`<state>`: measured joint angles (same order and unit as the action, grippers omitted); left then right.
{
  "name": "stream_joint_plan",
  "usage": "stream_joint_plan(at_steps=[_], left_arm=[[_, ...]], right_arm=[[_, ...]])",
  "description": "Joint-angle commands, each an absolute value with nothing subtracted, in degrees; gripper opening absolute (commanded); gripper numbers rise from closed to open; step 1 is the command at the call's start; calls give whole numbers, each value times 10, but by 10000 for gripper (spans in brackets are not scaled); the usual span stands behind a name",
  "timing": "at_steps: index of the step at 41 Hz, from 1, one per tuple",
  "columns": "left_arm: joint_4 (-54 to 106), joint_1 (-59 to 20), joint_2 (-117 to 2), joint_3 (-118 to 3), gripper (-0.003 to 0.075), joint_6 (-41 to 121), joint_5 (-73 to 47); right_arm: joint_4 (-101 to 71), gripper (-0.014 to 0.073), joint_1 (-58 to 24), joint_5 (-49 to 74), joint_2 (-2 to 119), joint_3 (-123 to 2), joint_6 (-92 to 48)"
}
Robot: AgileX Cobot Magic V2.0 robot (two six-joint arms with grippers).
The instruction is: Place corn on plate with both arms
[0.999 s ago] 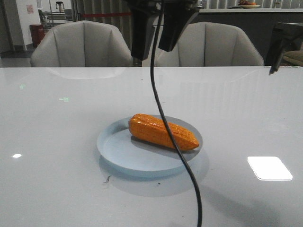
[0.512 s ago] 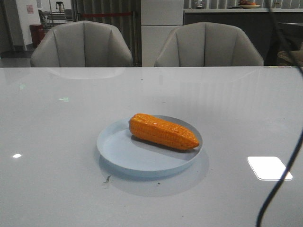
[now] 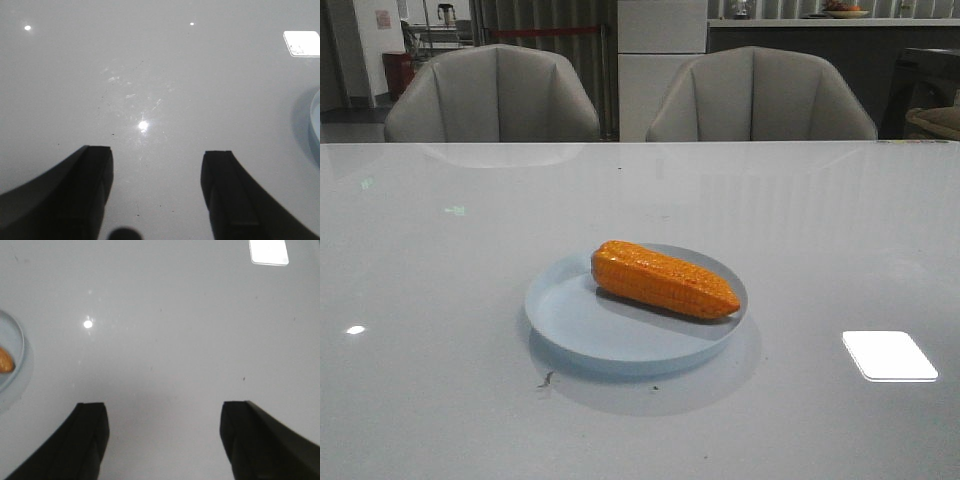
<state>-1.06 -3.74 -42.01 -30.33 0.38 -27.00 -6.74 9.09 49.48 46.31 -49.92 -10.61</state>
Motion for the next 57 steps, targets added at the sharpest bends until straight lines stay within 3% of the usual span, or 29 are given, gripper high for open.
stream_joint_plan(at_steps=[1, 9, 46, 51, 56, 57], left_arm=[[-9, -36, -417, -321, 455, 0, -227], [-9, -36, -417, -321, 455, 0, -227], [-9, -35, -399, -318, 452, 0, -221], [21, -35, -361, -316, 332, 37, -221], [83, -35, -319, -299, 92, 77, -198], [82, -35, -308, -293, 81, 77, -194]], right_arm=[[-80, 573, 95, 441, 412, -437, -113], [-96, 573, 95, 412, 362, -365, -113], [-103, 573, 95, 407, 362, -365, -113], [-103, 573, 95, 407, 362, -365, -113], [-103, 573, 95, 407, 362, -365, -113], [-103, 573, 95, 407, 362, -365, -113]])
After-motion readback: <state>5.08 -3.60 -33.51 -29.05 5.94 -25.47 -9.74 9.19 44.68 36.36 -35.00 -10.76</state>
